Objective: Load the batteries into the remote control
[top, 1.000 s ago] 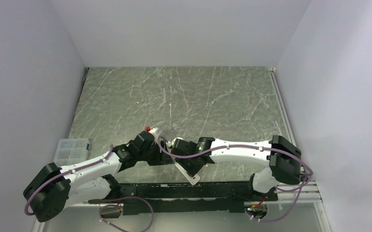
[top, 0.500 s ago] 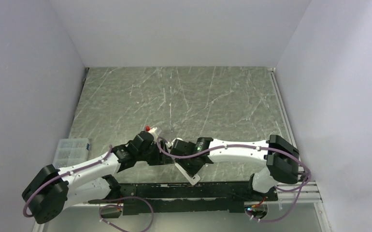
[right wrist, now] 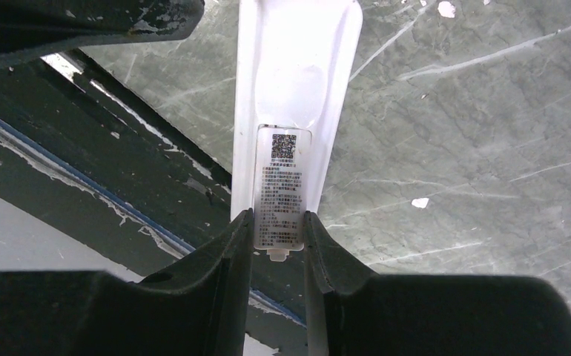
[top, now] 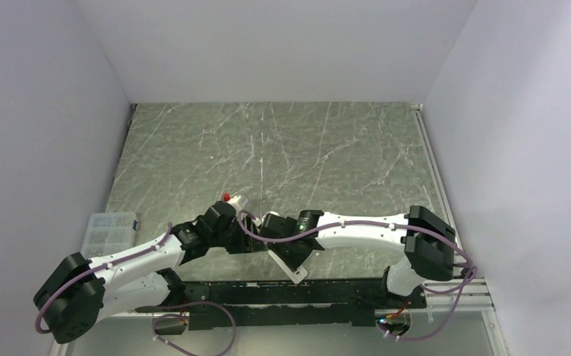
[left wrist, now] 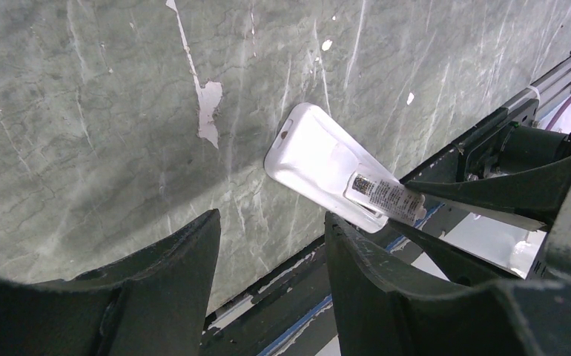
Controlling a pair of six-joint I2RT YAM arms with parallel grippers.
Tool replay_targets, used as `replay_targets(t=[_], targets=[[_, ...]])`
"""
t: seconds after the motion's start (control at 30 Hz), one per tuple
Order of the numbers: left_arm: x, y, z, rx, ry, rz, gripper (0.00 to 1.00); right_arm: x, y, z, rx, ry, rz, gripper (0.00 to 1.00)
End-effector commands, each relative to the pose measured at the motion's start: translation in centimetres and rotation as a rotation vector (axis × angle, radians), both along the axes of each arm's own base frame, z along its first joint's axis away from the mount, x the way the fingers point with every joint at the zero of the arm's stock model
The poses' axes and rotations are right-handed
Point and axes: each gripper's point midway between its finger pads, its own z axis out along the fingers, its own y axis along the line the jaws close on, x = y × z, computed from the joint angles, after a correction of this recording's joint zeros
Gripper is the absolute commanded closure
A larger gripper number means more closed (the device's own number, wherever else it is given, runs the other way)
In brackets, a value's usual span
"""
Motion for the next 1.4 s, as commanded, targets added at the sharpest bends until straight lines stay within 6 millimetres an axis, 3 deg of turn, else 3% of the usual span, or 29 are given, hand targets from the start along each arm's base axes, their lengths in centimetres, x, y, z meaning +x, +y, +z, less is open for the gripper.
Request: replay_targets(t=[0.0,0.37,0.77,1.37], targets=[[0.3,0.0,0.1,0.003,-0.017,-0.004,0.41,1.1,0.5,1.0,-0.005,-0.042,-0.003,0.90],[0.4,-0.1,0.2,-0.005,-0.023,-0.007,0.41,1.4,0.1,0.8,-0.058,-0.049,-0.007,0.91],[0.2,-0.1,0.6,-0.010,-0.035,-0.020,0.41,1.2,1.1,0.4,-0.045,-0.033,-0.049,0.90],[0.0,-0.1,0.5,-0.020,-0.032,-0.031,0.41,1.4,1.0,-0.2,-0.057,-0.047,-0.064,0.81]])
